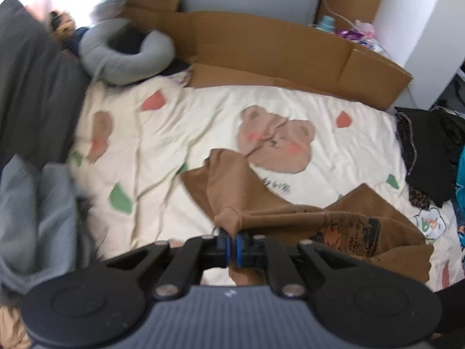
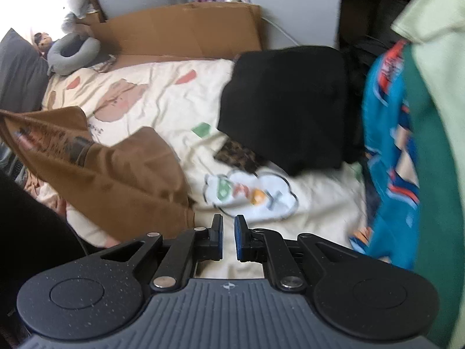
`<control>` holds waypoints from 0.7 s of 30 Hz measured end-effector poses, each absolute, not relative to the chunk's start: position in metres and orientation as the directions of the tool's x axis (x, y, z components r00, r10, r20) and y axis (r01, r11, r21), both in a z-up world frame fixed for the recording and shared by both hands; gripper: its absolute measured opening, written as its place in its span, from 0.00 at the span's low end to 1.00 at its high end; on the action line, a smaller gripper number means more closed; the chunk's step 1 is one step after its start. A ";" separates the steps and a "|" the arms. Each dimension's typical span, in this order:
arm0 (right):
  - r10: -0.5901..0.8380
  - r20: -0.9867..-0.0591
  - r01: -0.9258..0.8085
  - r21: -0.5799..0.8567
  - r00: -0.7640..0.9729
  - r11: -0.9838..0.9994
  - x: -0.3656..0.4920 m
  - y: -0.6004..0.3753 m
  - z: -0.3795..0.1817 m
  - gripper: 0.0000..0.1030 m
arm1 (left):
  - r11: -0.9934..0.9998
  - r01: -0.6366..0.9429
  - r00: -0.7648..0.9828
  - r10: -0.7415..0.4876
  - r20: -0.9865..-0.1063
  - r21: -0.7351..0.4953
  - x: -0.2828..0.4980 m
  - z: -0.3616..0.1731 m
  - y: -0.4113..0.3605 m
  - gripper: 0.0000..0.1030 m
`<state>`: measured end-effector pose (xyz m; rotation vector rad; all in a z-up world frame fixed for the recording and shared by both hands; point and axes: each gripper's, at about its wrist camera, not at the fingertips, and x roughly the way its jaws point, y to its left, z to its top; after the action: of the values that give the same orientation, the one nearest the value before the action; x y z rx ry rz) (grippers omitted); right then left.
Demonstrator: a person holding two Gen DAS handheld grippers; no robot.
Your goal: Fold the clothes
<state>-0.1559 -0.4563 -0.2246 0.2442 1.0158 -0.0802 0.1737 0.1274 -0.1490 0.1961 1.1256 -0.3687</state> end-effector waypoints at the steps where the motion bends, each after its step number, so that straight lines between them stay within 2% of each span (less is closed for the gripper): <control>1: 0.054 -0.846 0.168 0.167 0.531 0.972 -0.147 -0.454 -0.226 0.08 | 0.928 0.373 0.381 -0.180 -0.907 -0.027 0.170 -0.148 0.135 0.04; 5: 0.076 -0.829 0.121 0.171 0.554 0.978 -0.112 -0.443 -0.229 0.16 | 0.943 0.331 0.383 -0.143 -0.913 -0.008 0.158 -0.146 0.161 0.04; 9: 0.103 -0.816 0.079 0.179 0.569 0.981 -0.077 -0.430 -0.235 0.17 | 0.953 0.304 0.378 -0.109 -0.919 0.012 0.148 -0.146 0.181 0.04; 11: 0.121 -0.809 0.059 0.188 0.576 0.980 -0.061 -0.423 -0.240 0.21 | 0.959 0.285 0.375 -0.095 -0.922 0.017 0.144 -0.149 0.190 0.04; 14: 0.156 -0.800 0.031 0.213 0.579 0.977 -0.033 -0.410 -0.255 0.31 | 0.966 0.258 0.363 -0.081 -0.928 0.017 0.139 -0.157 0.200 0.04; 15: 0.169 -0.798 0.021 0.222 0.578 0.975 -0.023 -0.405 -0.261 0.37 | 0.967 0.252 0.358 -0.077 -0.931 0.017 0.137 -0.161 0.203 0.04; 21: 0.242 -0.806 -0.047 0.258 0.541 0.965 0.040 -0.371 -0.303 0.37 | 0.976 0.218 0.323 -0.047 -0.945 0.026 0.132 -0.184 0.219 0.04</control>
<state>0.0405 -0.3706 -0.3031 0.2152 0.9862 0.1731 0.1321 0.2191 -0.1841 0.1582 1.2310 -0.1751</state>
